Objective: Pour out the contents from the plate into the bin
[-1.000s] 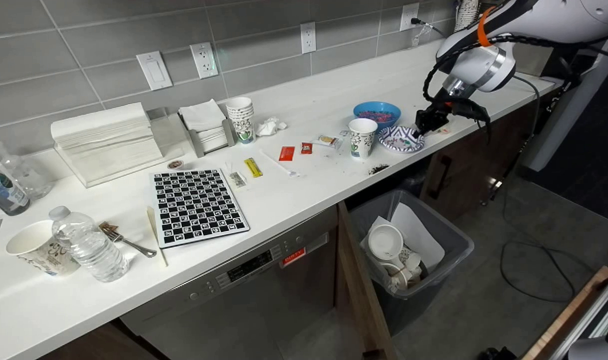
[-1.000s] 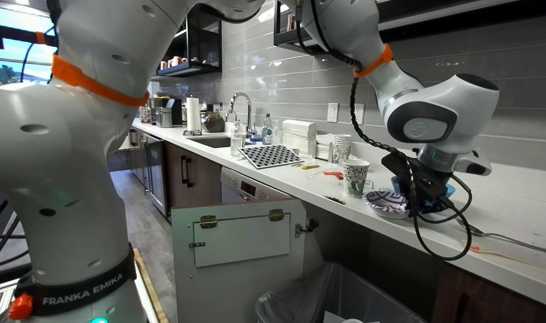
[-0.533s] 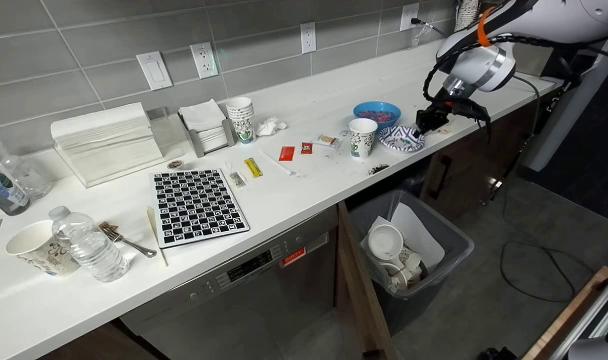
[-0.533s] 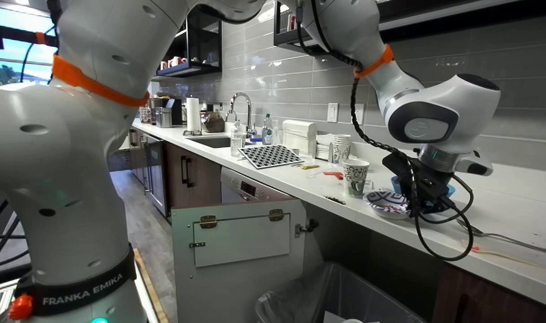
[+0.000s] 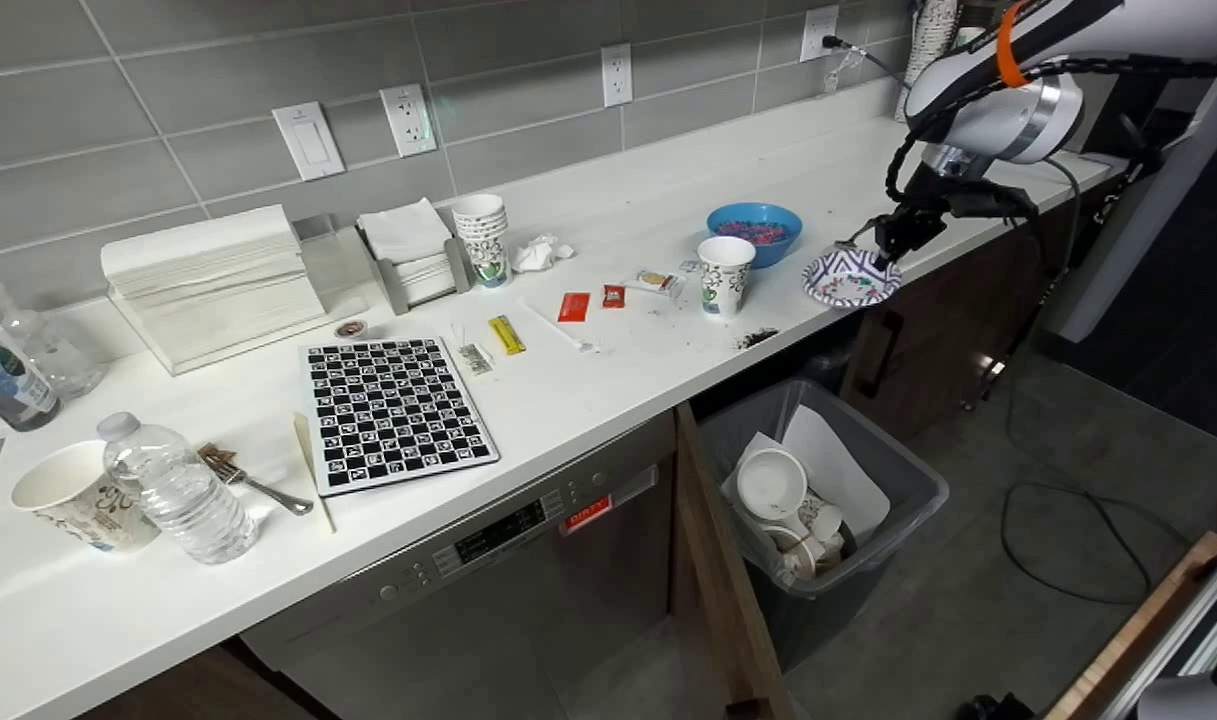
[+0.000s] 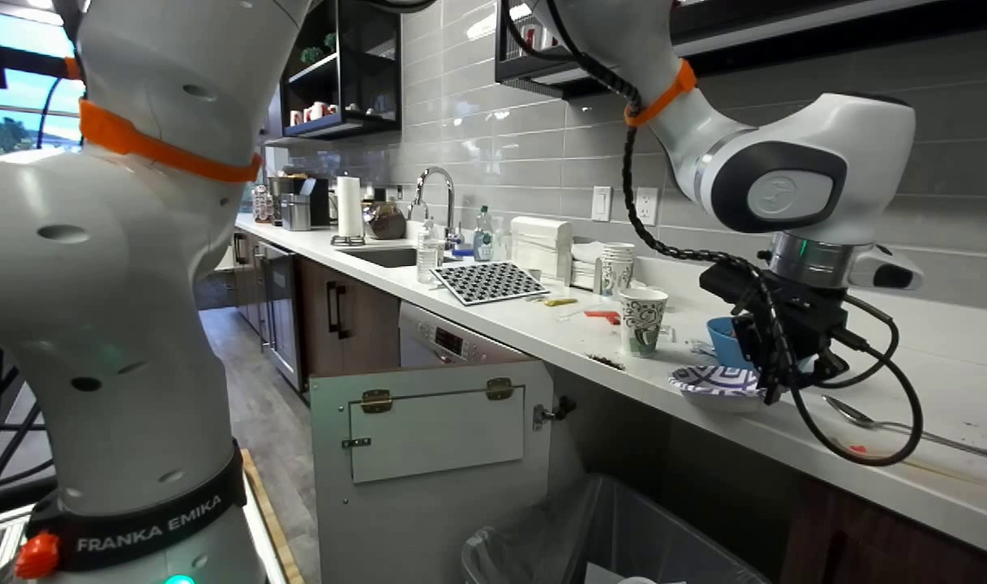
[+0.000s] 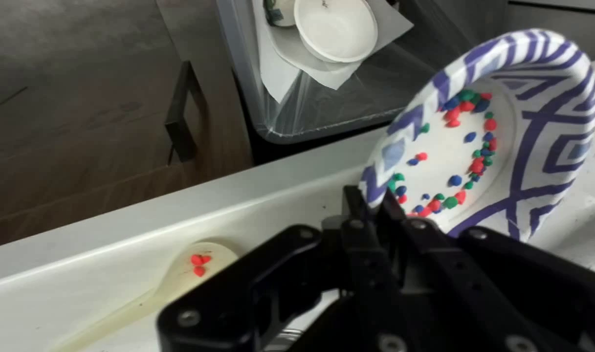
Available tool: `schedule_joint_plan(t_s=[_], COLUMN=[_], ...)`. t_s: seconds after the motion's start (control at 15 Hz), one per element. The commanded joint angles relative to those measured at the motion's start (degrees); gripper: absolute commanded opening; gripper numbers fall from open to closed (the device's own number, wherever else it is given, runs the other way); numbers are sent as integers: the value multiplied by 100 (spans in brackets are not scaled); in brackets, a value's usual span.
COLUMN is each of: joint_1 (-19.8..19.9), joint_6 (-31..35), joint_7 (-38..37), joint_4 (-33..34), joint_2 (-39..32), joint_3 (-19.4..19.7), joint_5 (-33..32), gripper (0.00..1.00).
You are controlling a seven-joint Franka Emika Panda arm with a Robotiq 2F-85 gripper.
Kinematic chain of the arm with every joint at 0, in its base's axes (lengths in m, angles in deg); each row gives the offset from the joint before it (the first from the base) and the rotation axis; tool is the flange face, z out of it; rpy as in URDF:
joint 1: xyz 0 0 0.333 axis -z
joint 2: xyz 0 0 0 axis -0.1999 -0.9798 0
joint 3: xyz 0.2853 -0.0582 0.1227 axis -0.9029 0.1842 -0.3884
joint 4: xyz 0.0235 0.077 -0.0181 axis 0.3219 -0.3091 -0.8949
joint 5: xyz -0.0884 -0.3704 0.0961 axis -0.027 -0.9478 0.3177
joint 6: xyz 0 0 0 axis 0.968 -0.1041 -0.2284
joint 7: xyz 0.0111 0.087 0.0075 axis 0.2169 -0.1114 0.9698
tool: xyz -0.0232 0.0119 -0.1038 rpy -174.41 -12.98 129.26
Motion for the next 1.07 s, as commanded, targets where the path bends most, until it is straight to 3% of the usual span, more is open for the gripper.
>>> schedule_joint_plan(t_s=[0.0,0.27,0.73,1.0], joint_1=[-223,-498,-1119,-1586], joint_6=[41,-321,-1483,-2100], joint_7=[-340,-677,-1440,-2348], joint_4=[-649,-865,-596,-495], joint_2=[599,919,902,852], joint_3=[185,252,160,130], joint_5=[-947,-2051,-3649,-4809], gripper=[2,2,2,2])
